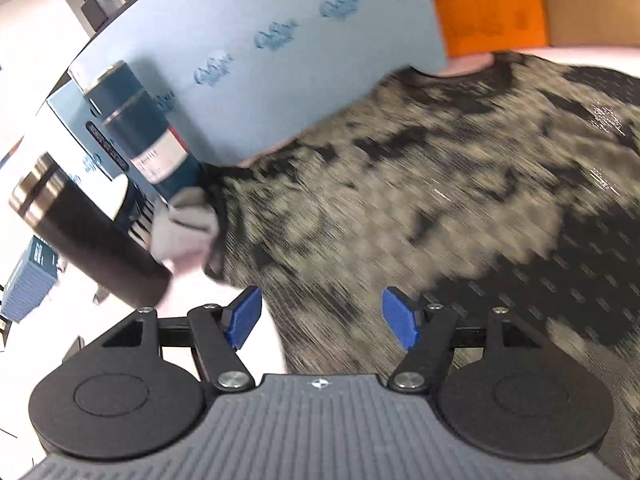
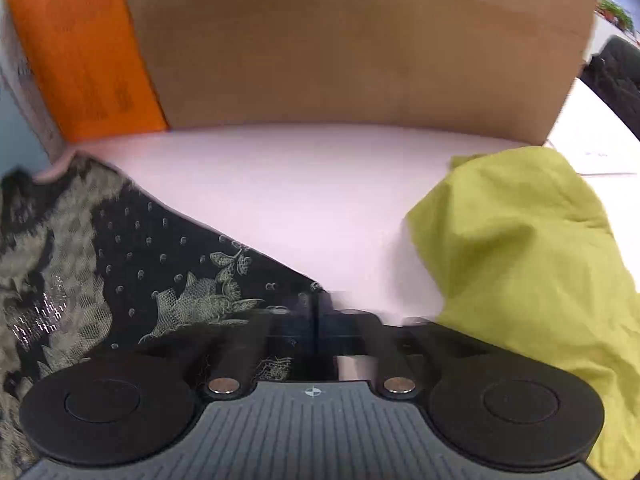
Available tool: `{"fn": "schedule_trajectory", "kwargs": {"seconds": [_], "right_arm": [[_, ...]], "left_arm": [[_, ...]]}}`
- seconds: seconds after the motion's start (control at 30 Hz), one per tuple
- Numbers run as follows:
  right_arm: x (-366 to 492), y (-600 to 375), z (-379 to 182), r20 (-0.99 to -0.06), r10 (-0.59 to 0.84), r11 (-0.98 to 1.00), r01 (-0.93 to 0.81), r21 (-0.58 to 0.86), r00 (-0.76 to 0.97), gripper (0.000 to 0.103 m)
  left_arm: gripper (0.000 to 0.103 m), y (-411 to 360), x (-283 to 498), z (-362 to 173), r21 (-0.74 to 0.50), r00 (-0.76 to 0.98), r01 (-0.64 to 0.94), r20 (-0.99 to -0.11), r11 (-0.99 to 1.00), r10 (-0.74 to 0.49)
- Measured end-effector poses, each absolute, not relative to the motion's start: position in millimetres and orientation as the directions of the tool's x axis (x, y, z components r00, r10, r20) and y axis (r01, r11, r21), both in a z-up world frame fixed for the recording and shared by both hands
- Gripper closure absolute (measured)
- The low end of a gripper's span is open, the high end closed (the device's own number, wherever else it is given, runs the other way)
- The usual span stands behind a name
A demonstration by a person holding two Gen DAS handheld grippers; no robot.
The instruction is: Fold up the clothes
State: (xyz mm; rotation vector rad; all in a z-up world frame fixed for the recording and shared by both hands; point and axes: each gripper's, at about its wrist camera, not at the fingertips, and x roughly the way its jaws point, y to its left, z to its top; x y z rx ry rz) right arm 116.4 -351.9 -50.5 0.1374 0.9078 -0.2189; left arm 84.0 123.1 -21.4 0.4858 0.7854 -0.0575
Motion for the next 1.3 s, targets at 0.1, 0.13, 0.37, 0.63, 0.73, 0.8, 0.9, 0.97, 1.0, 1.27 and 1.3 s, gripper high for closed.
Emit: {"fn": "schedule_trajectory", "kwargs": {"seconds": [0.1, 0.13, 0.37, 0.63, 0.73, 0.8, 0.9, 0.97, 1.0, 1.27, 1.3], "right_arm": [[120.8, -337.6, -45.6, -0.760, -0.175, 0.982, 0.167, -0.088, 0.626, 0.100], [123.3, -339.8, -44.5, -0.749, -0.213, 0.976, 0.167, -0.138, 0.627, 0.100], [138.3, -390.5, -40.9, -0.744, -0.347, 0.938, 0.232, -0.259, 0.571, 0.100], [123.1, -383.3, -15.7, -0.645, -0.387, 0.920, 0.326, -0.218, 0.659, 0.050], [108.4, -359.6, -0.7, -0.643, -0.235, 0.970, 0.220, -0.105, 0.729, 0.042], [93.2, -337.5, 5.2, -0.661, -0.103, 0.994, 0.108, -0.033, 0.743, 0.030], [56.6, -310.7, 10.8, -0.690, 0.071, 0.996, -0.013, 0.090, 0.720, 0.025], [29.6, -303.9, 8.4, -0.709, 0.147, 0.985, -0.034, 0.170, 0.690, 0.025], [15.8, -303.9, 5.4, -0.720, 0.169, 0.979, -0.031, 0.200, 0.673, 0.025], [-79.3, -296.4, -42.8, -0.791, 0.297, 0.916, 0.073, 0.393, 0.536, 0.025], [-87.6, -293.7, -48.1, -0.787, 0.318, 0.905, 0.079, 0.419, 0.528, 0.024]], "left_arm": [[0.036, 114.9, 67.5, -27.4, 0.379, 0.691, 0.225, -0.711, 0.898, 0.127], [0.036, 111.9, 62.0, -28.1, 0.373, 0.686, 0.224, -0.716, 0.900, 0.126], [0.026, 95.9, 32.6, -29.5, 0.357, 0.673, 0.260, -0.733, 0.897, 0.097], [0.026, 89.6, 19.6, -38.9, 0.361, 0.646, 0.309, -0.759, 0.880, 0.084], [0.026, 94.8, 15.0, -35.9, 0.359, 0.655, 0.320, -0.753, 0.877, 0.069], [0.026, 101.4, 10.7, -32.9, 0.360, 0.663, 0.329, -0.747, 0.873, 0.058], [0.024, 121.9, 6.1, -30.9, 0.358, 0.666, 0.295, -0.742, 0.886, 0.078], [0.024, 142.3, 5.9, -30.0, 0.322, 0.650, 0.224, -0.753, 0.920, 0.105], [0.024, 153.3, 6.3, -29.4, 0.297, 0.637, 0.181, -0.762, 0.938, 0.118], [0.021, 206.9, -0.2, -31.6, 0.056, 0.540, 0.015, -0.841, 0.998, 0.039], [0.021, 208.6, -2.2, -32.4, 0.030, 0.531, 0.017, -0.847, 0.999, 0.017]]}}
